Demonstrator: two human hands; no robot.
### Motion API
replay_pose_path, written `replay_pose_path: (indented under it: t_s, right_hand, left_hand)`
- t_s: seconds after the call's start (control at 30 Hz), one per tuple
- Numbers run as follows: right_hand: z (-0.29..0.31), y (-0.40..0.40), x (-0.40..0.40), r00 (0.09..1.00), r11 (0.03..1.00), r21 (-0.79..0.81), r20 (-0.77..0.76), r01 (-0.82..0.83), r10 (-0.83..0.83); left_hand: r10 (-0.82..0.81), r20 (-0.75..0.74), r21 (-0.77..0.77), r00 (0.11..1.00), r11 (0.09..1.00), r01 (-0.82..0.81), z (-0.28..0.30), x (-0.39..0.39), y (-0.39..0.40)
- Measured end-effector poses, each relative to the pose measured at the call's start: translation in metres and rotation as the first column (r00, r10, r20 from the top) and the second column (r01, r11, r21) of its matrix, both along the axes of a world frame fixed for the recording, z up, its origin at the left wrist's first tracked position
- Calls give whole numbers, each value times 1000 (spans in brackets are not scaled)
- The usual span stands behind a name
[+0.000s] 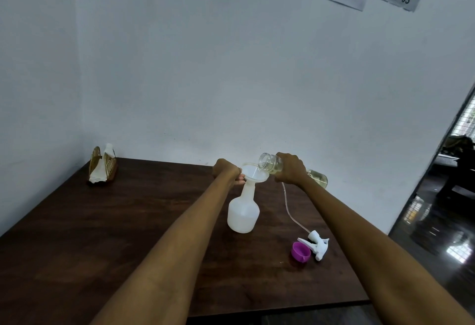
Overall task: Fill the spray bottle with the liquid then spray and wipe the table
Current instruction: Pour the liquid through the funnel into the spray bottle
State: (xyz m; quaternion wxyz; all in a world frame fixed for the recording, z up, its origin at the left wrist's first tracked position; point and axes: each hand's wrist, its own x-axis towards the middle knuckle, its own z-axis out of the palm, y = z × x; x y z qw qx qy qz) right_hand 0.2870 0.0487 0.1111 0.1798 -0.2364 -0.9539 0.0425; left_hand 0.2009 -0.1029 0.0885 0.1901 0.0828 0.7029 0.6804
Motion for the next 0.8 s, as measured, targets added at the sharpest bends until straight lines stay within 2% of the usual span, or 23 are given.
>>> replay_pose_path:
  t_s: [0.8]
  right_hand:
    - [0,-6,3,1000,1000,3,10,-9,9]
  left_hand:
    - [15,13,-14,1000,1000,-15,3,6,-2]
